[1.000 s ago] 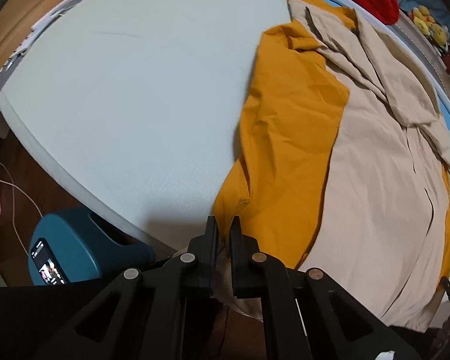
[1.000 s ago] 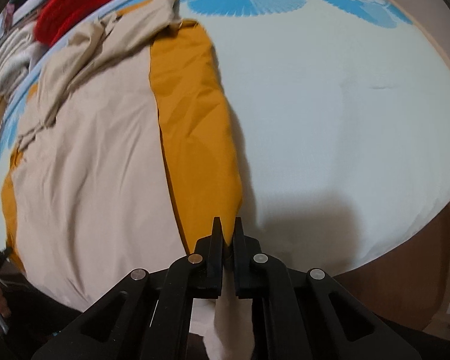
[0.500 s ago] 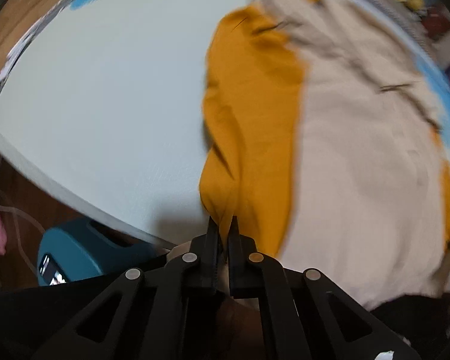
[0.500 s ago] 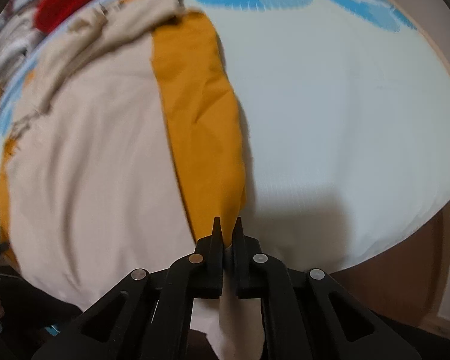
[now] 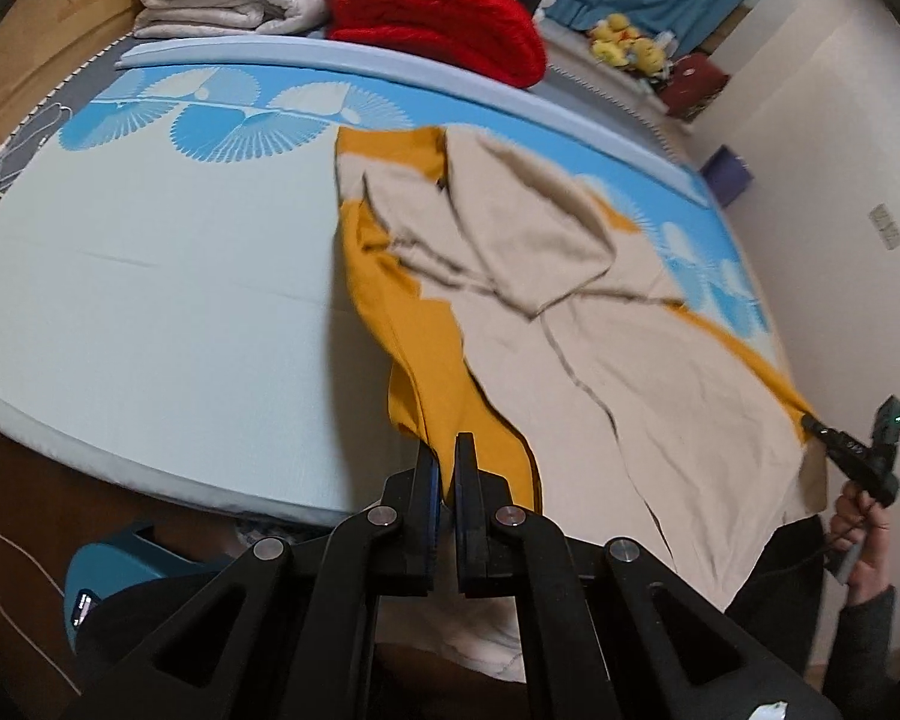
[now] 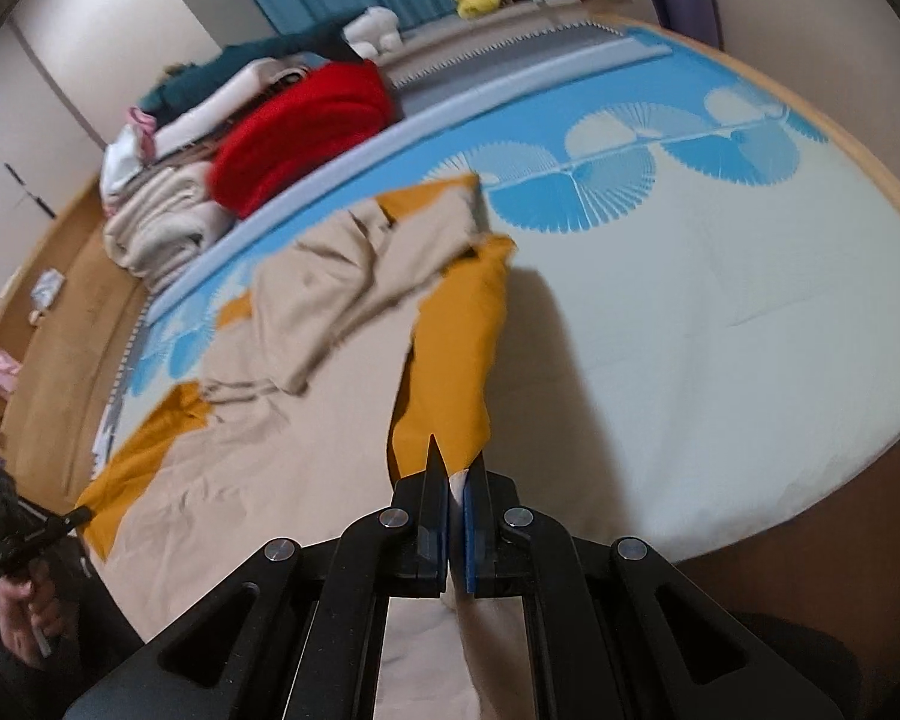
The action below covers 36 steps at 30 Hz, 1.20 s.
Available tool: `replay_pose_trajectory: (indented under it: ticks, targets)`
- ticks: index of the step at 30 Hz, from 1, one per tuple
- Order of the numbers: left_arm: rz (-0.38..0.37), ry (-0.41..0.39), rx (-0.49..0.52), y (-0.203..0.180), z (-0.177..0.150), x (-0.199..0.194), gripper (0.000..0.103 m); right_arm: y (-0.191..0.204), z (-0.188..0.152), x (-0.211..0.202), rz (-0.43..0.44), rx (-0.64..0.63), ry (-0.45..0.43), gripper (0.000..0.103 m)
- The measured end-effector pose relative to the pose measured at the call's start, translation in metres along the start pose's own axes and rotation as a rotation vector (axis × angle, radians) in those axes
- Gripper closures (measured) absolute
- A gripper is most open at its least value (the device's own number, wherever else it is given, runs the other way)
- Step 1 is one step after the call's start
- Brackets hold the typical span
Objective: Fold large clothes
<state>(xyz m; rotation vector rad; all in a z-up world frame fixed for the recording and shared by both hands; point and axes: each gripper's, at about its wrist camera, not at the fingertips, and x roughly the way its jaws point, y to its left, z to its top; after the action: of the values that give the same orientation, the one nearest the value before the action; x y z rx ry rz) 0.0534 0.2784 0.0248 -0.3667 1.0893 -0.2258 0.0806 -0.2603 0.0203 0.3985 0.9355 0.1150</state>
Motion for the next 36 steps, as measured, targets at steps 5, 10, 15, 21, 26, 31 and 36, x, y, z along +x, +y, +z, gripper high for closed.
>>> replay_pose_trajectory:
  ticks: [5, 10, 15, 21, 26, 31, 36]
  targets:
    - [-0.065, 0.025, -0.021, 0.016, -0.018, -0.034, 0.101, -0.010, -0.024, -0.057, 0.049, 0.020, -0.029, 0.100]
    - [-0.077, 0.043, -0.034, 0.021, -0.016, -0.034, 0.101, -0.017, -0.041, -0.097, 0.066, 0.053, -0.062, 0.100]
    - [-0.062, 0.041, -0.067, 0.030, 0.029, 0.000, 0.101, -0.014, -0.003, -0.073, 0.039, 0.024, -0.062, 0.100]
    - [-0.028, 0.077, -0.150, 0.056, 0.110, 0.091, 0.101, -0.018, 0.088, 0.025, -0.006, -0.004, 0.001, 0.100]
    - [0.019, 0.148, -0.221, 0.085, 0.149, 0.173, 0.100, -0.034, 0.155, 0.144, -0.064, 0.012, 0.093, 0.100]
    - [0.033, 0.223, -0.303, 0.103, 0.164, 0.208, 0.098, -0.064, 0.162, 0.228, -0.093, 0.089, 0.199, 0.099]
    - [-0.053, 0.270, -0.353, 0.106, 0.177, 0.210, 0.072, -0.082, 0.185, 0.250, -0.050, 0.190, 0.258, 0.095]
